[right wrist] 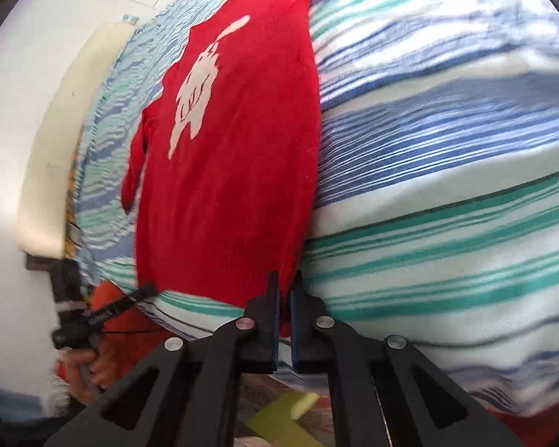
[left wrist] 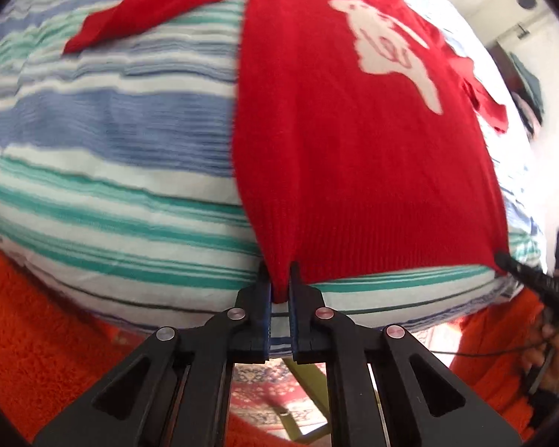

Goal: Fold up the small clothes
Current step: 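Pull the sweater hem with both grippers to straighten the body, then release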

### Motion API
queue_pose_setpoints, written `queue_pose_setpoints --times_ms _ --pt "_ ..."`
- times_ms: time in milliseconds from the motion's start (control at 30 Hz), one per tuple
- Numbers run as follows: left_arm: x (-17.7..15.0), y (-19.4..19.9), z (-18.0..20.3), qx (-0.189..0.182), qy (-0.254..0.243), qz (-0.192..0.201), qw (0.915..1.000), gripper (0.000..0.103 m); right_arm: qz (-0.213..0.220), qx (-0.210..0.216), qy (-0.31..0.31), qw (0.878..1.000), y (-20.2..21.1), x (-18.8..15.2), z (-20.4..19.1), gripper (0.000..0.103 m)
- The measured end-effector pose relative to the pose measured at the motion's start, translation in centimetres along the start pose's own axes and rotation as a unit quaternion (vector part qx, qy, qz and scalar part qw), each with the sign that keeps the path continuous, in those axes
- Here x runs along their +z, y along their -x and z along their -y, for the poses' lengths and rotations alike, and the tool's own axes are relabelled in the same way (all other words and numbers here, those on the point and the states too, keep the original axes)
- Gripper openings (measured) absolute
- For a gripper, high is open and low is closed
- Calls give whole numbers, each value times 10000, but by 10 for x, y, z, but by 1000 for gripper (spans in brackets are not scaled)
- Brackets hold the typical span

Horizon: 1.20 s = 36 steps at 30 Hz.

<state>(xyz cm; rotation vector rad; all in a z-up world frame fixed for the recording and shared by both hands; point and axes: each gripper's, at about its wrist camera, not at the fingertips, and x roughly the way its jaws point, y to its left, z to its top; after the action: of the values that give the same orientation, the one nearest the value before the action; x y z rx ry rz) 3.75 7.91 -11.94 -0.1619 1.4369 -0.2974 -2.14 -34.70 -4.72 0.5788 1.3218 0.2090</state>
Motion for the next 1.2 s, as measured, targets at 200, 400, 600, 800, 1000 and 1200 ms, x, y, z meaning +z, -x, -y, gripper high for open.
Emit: queue_pose_setpoints --times_ms 200,400,600,800,1000,1200 --pt "2 -8 15 450 -266 -77 9986 6 -59 -652 204 9976 -3 -9 -5 3" --pt "4 -13 14 548 -230 -131 9981 6 -93 -906 462 9948 -11 -9 -6 3" --pt "4 -18 26 861 -470 -106 9951 6 -94 -1065 645 9922 -17 -9 -11 3" --pt "4 -20 30 933 -527 -102 9942 7 -91 -1074 655 9920 -18 -10 -10 3" --pt "3 -23 32 957 -548 -88 9939 7 -109 -1109 685 9914 -18 -10 -11 3" --pt "3 -23 38 993 -575 -91 9934 7 -106 -1110 685 9914 -18 -10 -11 3"
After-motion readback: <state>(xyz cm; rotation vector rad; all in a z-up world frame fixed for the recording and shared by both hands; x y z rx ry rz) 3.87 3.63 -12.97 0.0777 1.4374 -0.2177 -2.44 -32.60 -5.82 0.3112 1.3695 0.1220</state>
